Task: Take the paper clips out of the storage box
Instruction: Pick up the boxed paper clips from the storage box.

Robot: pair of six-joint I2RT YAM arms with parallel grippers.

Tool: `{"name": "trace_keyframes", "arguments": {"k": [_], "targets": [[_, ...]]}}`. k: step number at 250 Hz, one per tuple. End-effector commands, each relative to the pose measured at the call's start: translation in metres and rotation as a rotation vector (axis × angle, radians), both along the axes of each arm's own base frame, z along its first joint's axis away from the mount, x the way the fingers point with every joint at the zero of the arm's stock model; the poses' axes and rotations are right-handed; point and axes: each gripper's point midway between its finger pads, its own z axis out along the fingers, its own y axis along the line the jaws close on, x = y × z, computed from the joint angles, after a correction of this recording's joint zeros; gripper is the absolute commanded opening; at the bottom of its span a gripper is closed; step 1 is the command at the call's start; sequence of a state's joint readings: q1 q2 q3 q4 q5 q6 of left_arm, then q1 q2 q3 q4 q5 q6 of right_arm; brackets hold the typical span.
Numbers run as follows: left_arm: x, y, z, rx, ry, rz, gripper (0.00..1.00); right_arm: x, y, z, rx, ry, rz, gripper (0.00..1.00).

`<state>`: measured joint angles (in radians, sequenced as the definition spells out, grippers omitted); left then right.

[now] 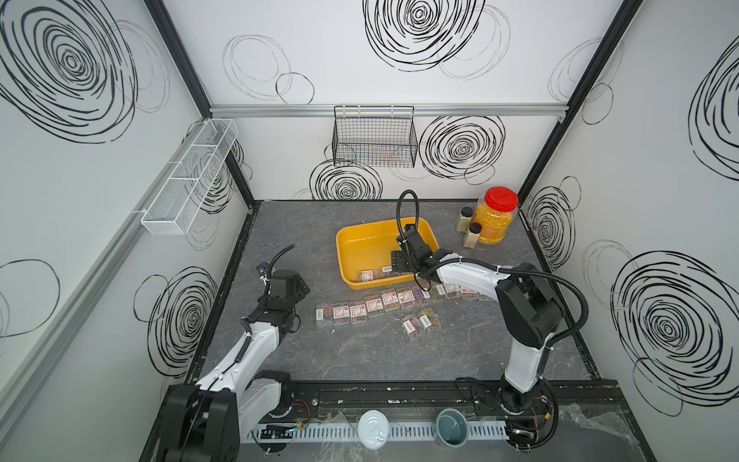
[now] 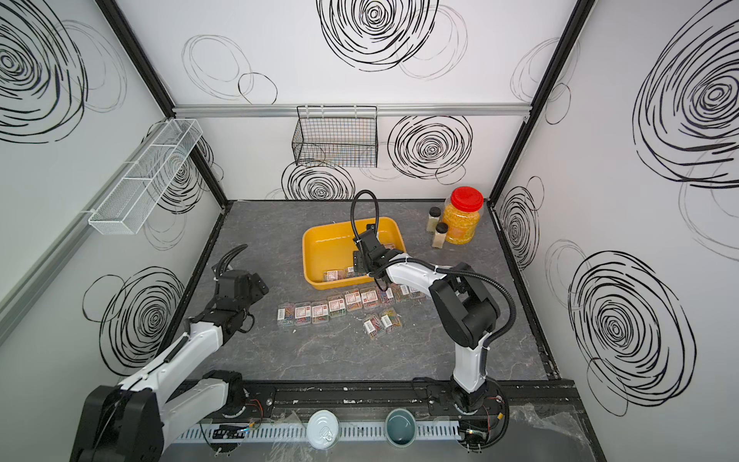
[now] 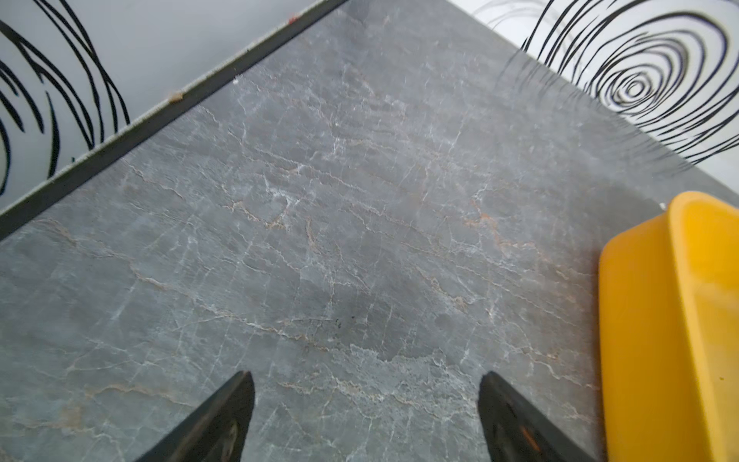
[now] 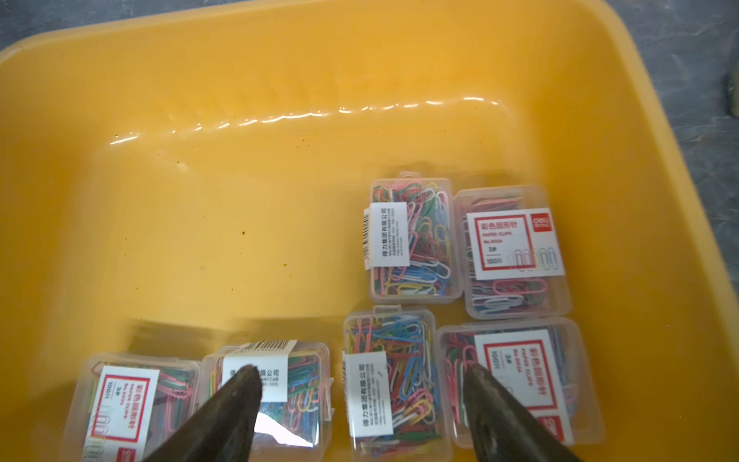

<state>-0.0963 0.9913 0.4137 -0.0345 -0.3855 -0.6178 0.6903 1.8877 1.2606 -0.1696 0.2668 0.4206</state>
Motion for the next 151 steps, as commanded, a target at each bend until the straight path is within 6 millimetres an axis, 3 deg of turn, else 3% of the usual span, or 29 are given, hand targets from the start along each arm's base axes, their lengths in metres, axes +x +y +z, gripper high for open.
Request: {"name": "trace_keyframes", "arguments": {"k": [1,79,151], "targets": [[0.003,0.001,0.013,0.037,-0.066,0.034,0.95,0.004,0.003,0.000,-0.002,0.043,0.019,0.82],[0.004,-0.007,0.017,0.122,-0.026,0.042,0.95,0.017,-0.007,-0.003,-0.033,0.070,-0.005,0.81],[0.008,-0.005,0.017,0.129,-0.017,0.049,0.95,0.047,-0.028,-0.010,-0.053,0.108,-0.048,0.82]]}}
